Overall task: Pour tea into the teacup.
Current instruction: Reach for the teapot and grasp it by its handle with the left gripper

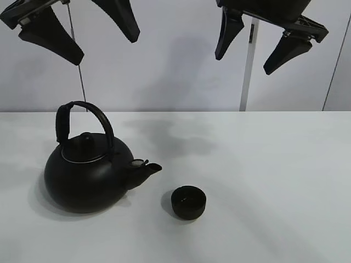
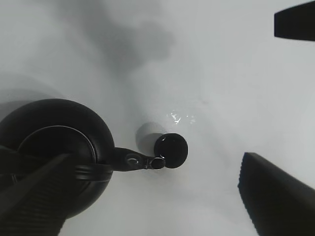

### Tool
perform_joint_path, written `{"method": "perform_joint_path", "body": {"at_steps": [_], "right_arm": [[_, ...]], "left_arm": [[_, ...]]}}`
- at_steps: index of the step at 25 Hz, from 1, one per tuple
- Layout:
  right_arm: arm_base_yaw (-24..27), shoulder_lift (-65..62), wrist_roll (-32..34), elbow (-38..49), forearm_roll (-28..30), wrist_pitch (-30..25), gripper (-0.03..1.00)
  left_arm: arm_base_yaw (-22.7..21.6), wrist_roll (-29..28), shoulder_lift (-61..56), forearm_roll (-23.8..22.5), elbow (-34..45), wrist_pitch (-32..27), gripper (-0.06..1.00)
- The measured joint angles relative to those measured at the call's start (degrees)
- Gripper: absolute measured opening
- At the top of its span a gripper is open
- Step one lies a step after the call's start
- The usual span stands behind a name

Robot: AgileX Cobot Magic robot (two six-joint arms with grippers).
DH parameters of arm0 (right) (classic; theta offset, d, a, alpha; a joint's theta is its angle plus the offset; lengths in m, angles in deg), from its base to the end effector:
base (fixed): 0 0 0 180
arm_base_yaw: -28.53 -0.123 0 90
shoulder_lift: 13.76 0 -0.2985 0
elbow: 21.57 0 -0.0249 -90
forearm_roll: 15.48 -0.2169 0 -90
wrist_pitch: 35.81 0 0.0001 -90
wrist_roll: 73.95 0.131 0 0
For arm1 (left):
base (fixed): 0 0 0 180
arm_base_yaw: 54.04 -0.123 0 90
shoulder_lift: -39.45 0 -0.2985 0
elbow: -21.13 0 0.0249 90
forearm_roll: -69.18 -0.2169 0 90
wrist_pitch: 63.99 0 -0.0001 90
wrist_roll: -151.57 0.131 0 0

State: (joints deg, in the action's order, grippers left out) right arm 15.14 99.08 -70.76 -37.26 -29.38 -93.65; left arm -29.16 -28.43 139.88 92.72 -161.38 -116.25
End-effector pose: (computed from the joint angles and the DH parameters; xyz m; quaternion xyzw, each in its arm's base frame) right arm 0.3731 0.1162 0.2803 -0.0456 0.9689 0.1438 0.1963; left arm 0.2897 -0.1800 0.3062 0.1265 0.9409 -0.2379 0.2055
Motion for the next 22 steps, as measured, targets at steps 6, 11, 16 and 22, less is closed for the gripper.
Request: {"method": "perform_joint_path", "body": {"at_steps": [6, 11, 16, 22], "right_arm": [[0.00, 0.00, 0.00, 0.00, 0.00, 5.50, 0.61], [0.00, 0.00, 0.00, 0.00, 0.00, 10.70, 0.61], [0.00, 0.00, 0.00, 0.00, -0.05, 15.65, 0.61], [0.00, 0.00, 0.00, 0.00, -0.18, 20.76, 0.61]], "left_arm": [[0.00, 4.88, -1.83, -1.44, 0.21, 2.10, 0.64], [0.00, 5.34, -9.07, -8.99, 8.96, 13.20, 0.64], [0.00, 5.57, -19.49, -18.90, 29.78, 36.61, 0.64], [-0.81, 5.74, -21.54, -25.16, 52.52, 69.61, 0.64]]}}
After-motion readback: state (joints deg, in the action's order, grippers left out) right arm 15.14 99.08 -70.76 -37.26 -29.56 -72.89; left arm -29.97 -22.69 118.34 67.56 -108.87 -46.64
